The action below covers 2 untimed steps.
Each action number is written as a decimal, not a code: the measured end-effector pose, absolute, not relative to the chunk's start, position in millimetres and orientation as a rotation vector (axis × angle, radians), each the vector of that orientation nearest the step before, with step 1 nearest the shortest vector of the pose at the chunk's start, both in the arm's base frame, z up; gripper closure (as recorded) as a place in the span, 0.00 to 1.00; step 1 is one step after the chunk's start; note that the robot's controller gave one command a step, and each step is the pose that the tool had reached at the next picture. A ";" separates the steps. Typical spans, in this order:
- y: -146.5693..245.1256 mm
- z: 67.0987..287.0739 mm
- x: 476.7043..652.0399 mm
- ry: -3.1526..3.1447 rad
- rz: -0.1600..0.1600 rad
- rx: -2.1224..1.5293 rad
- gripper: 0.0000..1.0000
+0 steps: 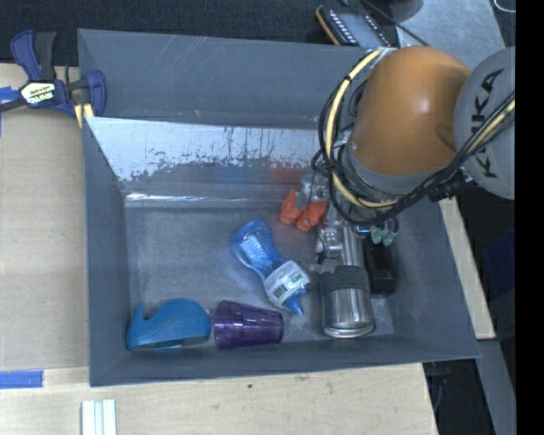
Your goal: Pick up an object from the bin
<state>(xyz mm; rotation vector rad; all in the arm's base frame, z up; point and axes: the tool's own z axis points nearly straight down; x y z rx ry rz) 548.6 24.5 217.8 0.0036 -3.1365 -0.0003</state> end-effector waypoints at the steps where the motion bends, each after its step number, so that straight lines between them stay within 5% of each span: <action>1: 24.4 222.7 550.0 -3.145 -0.001 0.003 0.00; 2: 17.6 138.5 541.0 -3.143 0.000 0.094 0.00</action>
Offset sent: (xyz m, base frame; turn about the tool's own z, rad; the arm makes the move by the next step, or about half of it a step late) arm -0.0129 -0.0096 -0.1138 -0.0805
